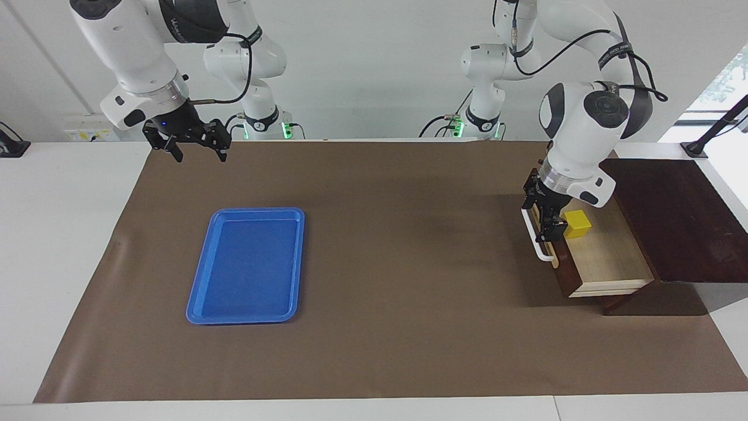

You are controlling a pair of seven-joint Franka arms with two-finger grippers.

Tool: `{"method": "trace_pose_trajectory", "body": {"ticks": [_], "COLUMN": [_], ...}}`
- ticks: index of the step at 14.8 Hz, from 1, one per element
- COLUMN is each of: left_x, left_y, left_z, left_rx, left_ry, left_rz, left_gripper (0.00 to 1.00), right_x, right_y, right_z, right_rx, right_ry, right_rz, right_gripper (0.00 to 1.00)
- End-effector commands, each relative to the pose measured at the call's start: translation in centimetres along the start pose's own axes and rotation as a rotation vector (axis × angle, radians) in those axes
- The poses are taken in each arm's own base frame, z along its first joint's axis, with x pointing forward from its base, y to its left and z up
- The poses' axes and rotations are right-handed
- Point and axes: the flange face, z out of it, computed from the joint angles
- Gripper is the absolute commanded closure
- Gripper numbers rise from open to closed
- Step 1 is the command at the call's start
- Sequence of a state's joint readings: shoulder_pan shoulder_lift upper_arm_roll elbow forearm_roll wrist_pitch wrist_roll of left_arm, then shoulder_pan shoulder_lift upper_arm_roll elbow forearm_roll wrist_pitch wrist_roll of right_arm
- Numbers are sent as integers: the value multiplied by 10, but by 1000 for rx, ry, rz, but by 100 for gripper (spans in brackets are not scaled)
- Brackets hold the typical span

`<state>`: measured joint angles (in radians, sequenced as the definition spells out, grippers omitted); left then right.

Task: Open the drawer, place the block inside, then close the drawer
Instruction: 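Release the block and push the drawer shut with the left gripper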

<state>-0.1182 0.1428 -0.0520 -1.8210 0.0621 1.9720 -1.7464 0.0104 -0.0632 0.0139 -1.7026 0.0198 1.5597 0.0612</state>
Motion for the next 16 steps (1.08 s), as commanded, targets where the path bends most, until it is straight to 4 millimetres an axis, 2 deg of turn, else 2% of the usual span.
{"method": "trace_pose_trajectory", "body": {"ticks": [1,9,12,16], "left_x": [27,87,128,171], "left_y": [-4,6,5,2], "left_z": [-2,-6,-3,-1], "left_rx": [-21,-45,-38,-59], "left_ry": [26,77,82,88], "left_rz": [27,-11,-8,14], "left_gripper": [0,0,0,0], "right_x": [-2,-4,-7,-8], "right_y": [5,6,7,6], "right_z": [1,2,5,6], "right_rx": [-17,-49,-48,-41], "right_ry": [4,-5,-31,-34], "right_rz": [-32,-71,-59,-37], "right_gripper": [0,0,0,0]}}
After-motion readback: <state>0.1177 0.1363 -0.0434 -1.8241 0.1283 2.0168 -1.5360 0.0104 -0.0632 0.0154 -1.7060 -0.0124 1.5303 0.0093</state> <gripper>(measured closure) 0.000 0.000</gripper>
